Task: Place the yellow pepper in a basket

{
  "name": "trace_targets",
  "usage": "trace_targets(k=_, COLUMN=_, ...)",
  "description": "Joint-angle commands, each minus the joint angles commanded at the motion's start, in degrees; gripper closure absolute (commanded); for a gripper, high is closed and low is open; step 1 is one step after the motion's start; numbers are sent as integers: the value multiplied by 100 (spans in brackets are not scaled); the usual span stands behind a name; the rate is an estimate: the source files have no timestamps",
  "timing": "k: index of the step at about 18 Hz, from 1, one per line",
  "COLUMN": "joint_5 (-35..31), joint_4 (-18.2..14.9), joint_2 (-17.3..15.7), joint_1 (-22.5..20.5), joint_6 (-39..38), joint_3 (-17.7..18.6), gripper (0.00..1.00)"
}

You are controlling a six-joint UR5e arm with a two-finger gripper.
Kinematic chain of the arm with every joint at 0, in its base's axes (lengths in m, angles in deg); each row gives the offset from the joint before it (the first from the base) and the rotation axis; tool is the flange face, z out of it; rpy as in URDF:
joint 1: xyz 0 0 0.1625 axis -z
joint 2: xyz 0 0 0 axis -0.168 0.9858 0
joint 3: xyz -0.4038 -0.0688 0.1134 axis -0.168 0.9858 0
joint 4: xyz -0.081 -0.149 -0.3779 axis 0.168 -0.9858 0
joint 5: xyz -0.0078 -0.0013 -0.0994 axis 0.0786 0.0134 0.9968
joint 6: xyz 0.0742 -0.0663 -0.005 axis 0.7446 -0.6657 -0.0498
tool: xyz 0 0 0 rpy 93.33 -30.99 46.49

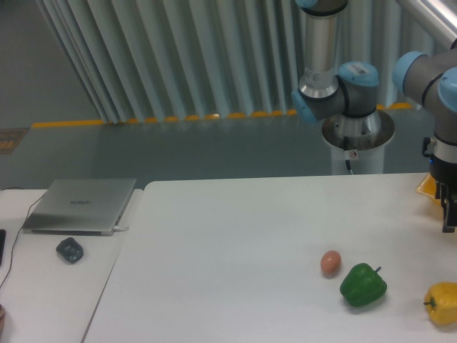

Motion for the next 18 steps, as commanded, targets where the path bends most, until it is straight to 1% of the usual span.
trace_targets(k=6, joint_5=8, joint_4=0, joint_2=-26, joint_1=0, joint_6=-9, joint_3=17, gripper=0)
trace_targets(k=8, joint_5=26, joint_4=9, joint_2=9, joint_1=9, joint_6=-306, joint_3=44, gripper=0)
trace_targets(k=9, joint_5=35, joint_4=78, joint_2=17, joint_1=9, joint_6=-664, joint_3=44, gripper=0)
trace_targets(k=11, joint_5=53, joint_4=377, joint_2=35, joint_1=17, joint_6=-1569, joint_3=62, gripper=0)
trace_targets(k=13, joint_5=53, joint_4=457, joint_2=44, joint_1=87, joint_6=-2098, joint_3=70, gripper=0)
trace_targets(k=15, joint_5=44, joint_4=527, joint_2=105, joint_1=88, joint_6=-2319, joint_3=36, gripper=0)
trace_targets(k=18, joint_5=17, joint_4=782, joint_2=254, joint_1=97, joint_6=-2285, joint_3=-35, gripper=0)
